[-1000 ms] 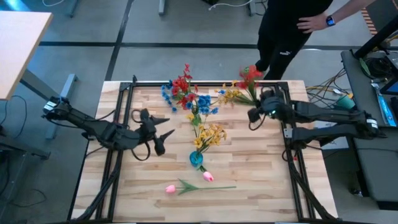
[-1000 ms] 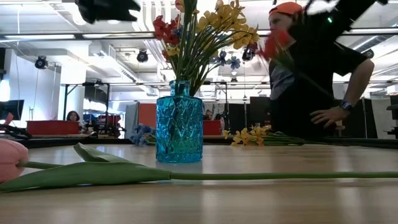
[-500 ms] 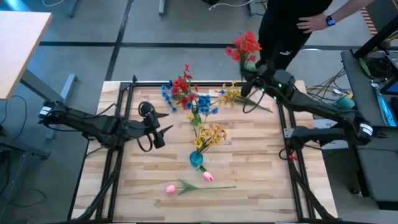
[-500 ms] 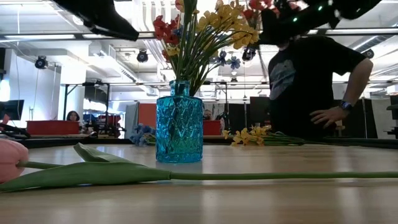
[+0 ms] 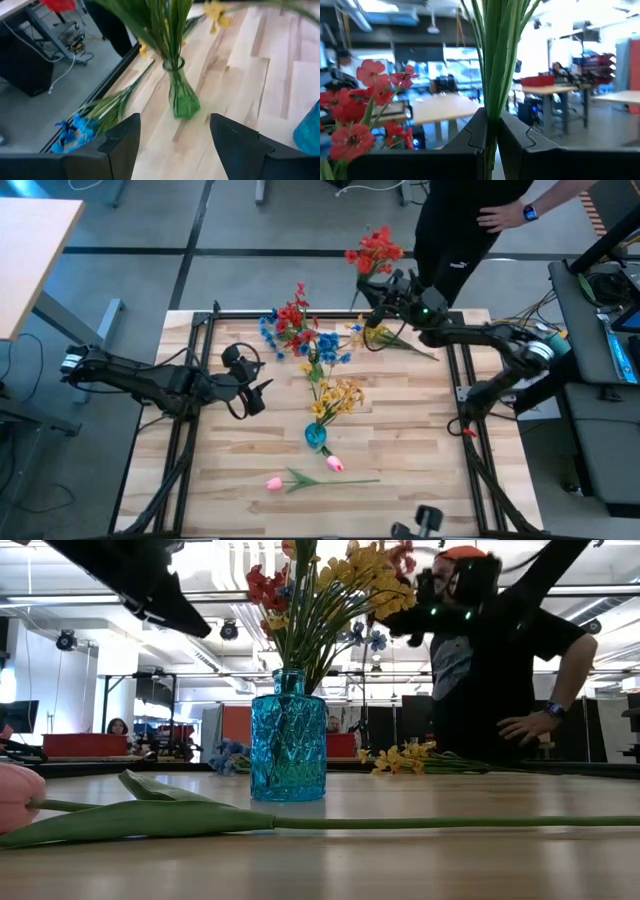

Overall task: Sort flowers into vase by color
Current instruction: Put the red flowers into the green vase

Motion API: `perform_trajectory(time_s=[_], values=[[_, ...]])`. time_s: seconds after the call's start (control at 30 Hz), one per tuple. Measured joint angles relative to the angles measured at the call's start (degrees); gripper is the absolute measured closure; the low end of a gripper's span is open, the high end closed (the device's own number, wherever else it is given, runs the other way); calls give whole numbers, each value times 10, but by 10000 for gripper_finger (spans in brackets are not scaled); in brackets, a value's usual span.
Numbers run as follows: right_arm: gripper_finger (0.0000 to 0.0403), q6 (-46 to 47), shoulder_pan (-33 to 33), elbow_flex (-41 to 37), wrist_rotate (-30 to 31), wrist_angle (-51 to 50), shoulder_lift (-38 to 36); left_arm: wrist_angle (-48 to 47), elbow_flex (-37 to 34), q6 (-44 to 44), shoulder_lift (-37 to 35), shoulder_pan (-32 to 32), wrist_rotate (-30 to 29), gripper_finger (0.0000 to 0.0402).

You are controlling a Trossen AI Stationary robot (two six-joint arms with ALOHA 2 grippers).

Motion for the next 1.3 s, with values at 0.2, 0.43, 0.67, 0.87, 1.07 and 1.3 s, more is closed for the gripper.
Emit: perform_trajectory(time_s=[0.2,0.43,0.67,0.87,1.07,1.3], values=[[381,100,0,6,-65,204,109,-6,-3,16,-1,10,-13,178],[381,157,30,45,-112,247,158,-6,-7,59,-1,60,-11,178],[381,155,66,86,-148,219,157,19,-36,86,-2,125,36,178],[381,119,98,119,-158,129,157,26,-42,90,-2,157,41,178],[381,81,127,139,-158,61,158,29,-42,92,-2,160,42,178],[381,73,133,142,-156,1,149,29,-42,92,-2,160,42,178]])
